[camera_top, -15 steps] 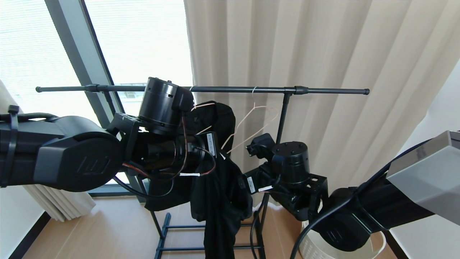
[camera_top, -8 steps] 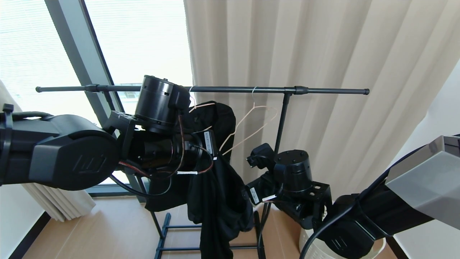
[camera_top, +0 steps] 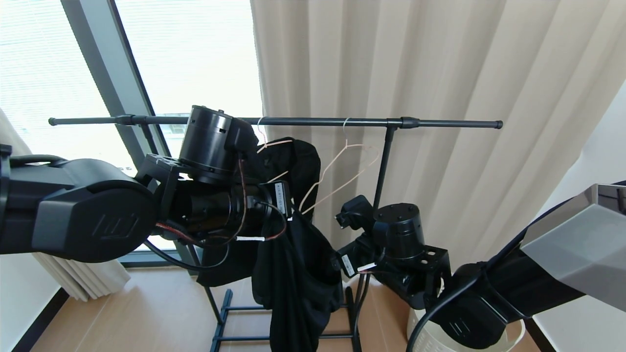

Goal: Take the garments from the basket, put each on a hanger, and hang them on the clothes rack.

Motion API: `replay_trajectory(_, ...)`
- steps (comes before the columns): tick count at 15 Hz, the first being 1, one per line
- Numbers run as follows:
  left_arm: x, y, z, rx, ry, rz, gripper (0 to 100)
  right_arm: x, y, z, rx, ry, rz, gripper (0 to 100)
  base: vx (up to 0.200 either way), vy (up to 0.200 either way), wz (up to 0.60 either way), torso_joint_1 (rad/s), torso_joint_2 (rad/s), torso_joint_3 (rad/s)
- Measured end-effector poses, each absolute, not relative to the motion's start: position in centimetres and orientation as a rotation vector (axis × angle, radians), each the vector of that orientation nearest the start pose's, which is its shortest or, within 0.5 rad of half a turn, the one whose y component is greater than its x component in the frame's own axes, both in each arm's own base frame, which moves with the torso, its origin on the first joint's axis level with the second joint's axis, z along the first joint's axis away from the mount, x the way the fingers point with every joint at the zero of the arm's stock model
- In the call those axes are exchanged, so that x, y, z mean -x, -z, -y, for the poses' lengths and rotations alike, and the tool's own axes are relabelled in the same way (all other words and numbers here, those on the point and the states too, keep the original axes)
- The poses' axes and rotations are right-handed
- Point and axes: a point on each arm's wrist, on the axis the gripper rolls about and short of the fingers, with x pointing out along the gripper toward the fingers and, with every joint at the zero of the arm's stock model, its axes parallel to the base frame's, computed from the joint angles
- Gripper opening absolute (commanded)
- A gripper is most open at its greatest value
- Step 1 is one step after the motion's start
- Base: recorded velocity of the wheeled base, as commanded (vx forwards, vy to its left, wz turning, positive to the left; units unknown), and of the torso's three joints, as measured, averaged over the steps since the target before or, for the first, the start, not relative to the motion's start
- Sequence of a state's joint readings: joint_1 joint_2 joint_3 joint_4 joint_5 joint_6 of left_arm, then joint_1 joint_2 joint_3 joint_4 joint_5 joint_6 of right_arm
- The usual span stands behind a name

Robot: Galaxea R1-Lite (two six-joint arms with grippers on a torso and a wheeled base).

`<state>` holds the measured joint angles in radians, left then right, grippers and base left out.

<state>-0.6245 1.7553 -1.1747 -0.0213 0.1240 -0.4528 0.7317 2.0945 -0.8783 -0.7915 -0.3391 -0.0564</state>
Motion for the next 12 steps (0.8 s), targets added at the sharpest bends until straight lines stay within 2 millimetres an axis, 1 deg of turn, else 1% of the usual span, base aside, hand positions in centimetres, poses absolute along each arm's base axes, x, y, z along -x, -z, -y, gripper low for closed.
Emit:
replay_trajectory(3, -26.9, -20.6, 18.8, 0.207, 0.358, -0.627, 0, -28.9, -8.3, -24.2, 0.266, -0.381, -0.349, 0, 0.0, 0.0, 0.0, 0.0, 0.0, 0.0)
replay_trajectory(5, -27.0, -20.4, 18.5, 0.191, 0.352, -0.629, 0, -29.5, -8.5, -23.7, 0.259, -0.355, -0.344, 0, 0.0, 0.0, 0.0, 0.0, 0.0, 0.0)
replay_trajectory(6, -27.3, -20.1, 18.0, 0.173, 0.353, -0.635, 0, -30.2, -8.9, -23.0, 0.25, -0.329, -0.336, 0, 0.0, 0.0, 0.0, 0.0, 0.0, 0.0)
replay_trajectory(7, -27.5, -19.9, 17.4, 0.163, 0.365, -0.643, 0, -30.8, -9.5, -22.3, 0.244, -0.305, -0.321, 0, 0.0, 0.0, 0.0, 0.0, 0.0, 0.0)
replay_trajectory(9, -27.9, -19.4, 16.8, 0.134, 0.408, -0.622, 0, -31.1, -10.9, -21.4, 0.242, -0.279, -0.29, 0, 0.0, 0.0, 0.0, 0.0, 0.0, 0.0)
replay_trajectory(11, -28.1, -18.8, 16.3, 0.106, 0.414, -0.609, 0, -30.7, -12.4, -20.8, 0.248, -0.249, -0.288, 0, 0.0, 0.0, 0.0, 0.0, 0.0, 0.0)
replay_trajectory(12, -28.2, -18.6, 16.2, 0.088, 0.446, -0.608, 0, -30.2, -13.0, -20.6, 0.262, -0.229, -0.302, 0, 0.0, 0.0, 0.0, 0.0, 0.0, 0.0)
